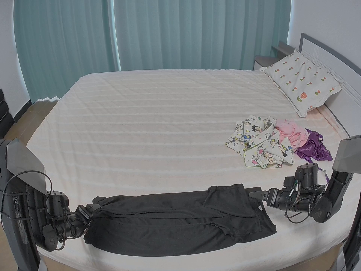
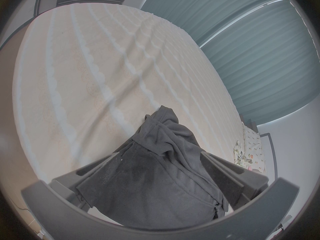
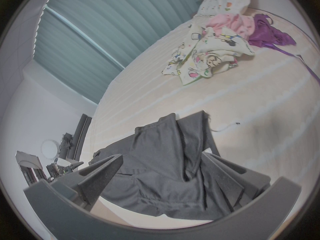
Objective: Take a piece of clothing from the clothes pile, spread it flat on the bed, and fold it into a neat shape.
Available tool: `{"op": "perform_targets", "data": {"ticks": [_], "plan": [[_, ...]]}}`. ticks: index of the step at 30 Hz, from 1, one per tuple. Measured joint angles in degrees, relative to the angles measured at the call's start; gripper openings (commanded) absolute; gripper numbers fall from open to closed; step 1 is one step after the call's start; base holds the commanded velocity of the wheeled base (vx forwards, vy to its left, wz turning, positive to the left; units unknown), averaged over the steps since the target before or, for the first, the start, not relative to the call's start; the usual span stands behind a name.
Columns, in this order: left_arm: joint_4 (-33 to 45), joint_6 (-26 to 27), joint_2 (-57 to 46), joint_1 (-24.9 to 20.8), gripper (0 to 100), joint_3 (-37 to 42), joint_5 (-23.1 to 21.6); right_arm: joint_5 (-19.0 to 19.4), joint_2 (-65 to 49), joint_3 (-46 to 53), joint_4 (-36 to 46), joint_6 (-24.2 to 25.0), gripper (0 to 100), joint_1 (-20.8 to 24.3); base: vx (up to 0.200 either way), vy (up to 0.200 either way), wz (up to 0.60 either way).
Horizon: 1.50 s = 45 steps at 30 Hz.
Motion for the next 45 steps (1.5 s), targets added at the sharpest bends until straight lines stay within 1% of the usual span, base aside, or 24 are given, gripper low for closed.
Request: {"op": "perform_targets", "data": {"ticks": [3,7,11,13,18,20,25,27,32,40,41,45], "plan": [[0.0,0.0,-0.3,-0.2,100,0.3,0.1,-2.2,-1.0,3.0,-0.8,3.4,100,0.1,-0.200,0.000,0.00],[0.0,0.0,-0.5,-0.3,100,0.5,0.2,-4.4,-1.4,5.9,-2.9,10.6,100,0.4,-0.200,0.000,0.00],[0.0,0.5,-0.5,-0.4,100,0.5,0.7,-6.0,-1.0,7.6,-6.9,18.9,100,1.2,0.000,0.000,0.00],[0.0,2.1,-0.1,-0.5,100,0.5,2.0,-7.0,-0.4,8.2,-9.1,20.8,100,2.1,0.000,0.000,0.00],[0.0,5.4,2.1,-1.6,100,0.5,7.1,-8.3,1.0,8.9,-10.1,21.5,100,3.7,0.000,0.000,0.00],[0.0,5.8,3.0,-3.1,100,0.5,9.0,-8.4,1.4,9.0,-10.2,21.6,100,4.0,0.000,0.000,0.00],[0.0,5.5,4.6,-7.2,100,0.4,11.8,-8.6,2.5,9.0,-11.0,21.7,100,4.3,0.000,0.000,0.00],[0.0,5.4,5.0,-7.9,100,-0.1,12.6,-8.7,3.0,9.1,-12.0,21.7,100,4.3,0.000,0.000,0.00],[0.0,4.3,5.9,-7.9,100,-1.9,15.1,-8.8,3.7,10.0,-13.6,21.7,100,4.9,0.000,0.000,0.00],[0.0,4.1,6.9,-7.6,100,-3.3,15.7,-8.9,4.2,11.2,-15.2,21.6,100,5.6,0.000,0.000,0.00],[0.0,4.1,7.0,-7.6,0,-3.4,15.7,-8.9,4.3,11.3,-15.4,21.6,100,5.6,0.000,0.000,0.00],[0.0,4.2,7.1,-7.6,0,-3.7,15.6,-8.9,4.3,11.6,-15.6,21.6,100,5.6,0.000,0.000,0.00]]}}
